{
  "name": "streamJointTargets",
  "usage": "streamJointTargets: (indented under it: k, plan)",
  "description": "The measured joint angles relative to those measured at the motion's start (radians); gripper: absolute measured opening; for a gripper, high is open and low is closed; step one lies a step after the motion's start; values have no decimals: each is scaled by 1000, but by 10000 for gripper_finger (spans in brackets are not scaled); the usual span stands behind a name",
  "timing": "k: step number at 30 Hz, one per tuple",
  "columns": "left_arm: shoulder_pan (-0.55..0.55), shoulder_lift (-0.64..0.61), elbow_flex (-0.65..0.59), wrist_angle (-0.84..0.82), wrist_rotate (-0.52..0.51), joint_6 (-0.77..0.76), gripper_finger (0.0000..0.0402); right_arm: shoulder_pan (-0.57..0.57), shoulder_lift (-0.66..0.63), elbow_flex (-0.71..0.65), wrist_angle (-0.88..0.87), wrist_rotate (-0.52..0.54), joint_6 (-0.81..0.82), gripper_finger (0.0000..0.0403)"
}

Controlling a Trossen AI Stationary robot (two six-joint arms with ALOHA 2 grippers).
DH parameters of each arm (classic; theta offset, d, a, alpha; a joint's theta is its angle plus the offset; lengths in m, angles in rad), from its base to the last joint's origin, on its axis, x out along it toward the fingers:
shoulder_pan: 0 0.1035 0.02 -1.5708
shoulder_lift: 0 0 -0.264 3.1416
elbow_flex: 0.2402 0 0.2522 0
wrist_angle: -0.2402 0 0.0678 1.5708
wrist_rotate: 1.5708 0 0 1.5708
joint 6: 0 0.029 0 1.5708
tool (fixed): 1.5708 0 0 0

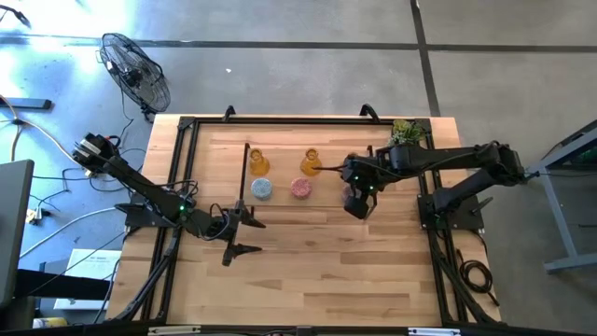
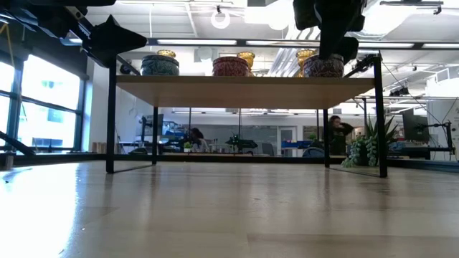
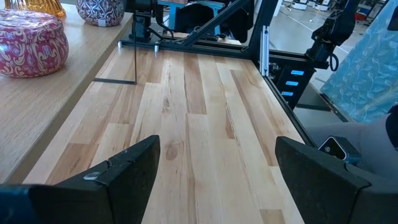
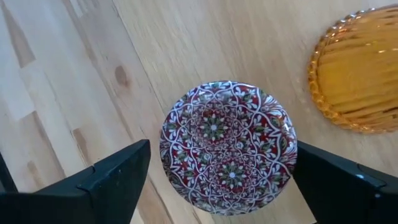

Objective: Pick & Place candle stick holders
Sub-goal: Put the red scented candle on the shelf aligned with the other scented candle, then adjust the blue scented candle on the shelf

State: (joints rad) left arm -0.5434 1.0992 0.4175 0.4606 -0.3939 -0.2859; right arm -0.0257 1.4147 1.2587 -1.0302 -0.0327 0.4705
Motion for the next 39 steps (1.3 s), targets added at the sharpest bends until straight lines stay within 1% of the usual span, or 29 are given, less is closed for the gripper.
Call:
streamJointTargets:
  k: [2, 6, 12, 17, 25, 33, 39]
  plan:
    - [0, 0, 0, 0, 0, 0, 317, 0, 0, 0, 0, 12, -2, 369]
    - [0, 0, 0, 0, 0, 0, 317, 0, 0, 8, -9, 69, 1, 369]
    - [0, 0, 0, 0, 0, 0, 317, 7, 0, 39, -20, 82, 22, 369]
    - [0, 0, 0, 0, 0, 0, 317, 29, 0, 78, -21, 93, 23, 369]
    - [0, 0, 0, 0, 0, 0, 317, 68, 0, 180, -55, 164, -2, 369]
    - [0, 0, 0, 0, 0, 0, 317, 138, 0, 292, -62, 266, -29, 369]
    - [0, 0, 0, 0, 0, 0, 317, 206, 0, 309, -61, 354, -51, 370]
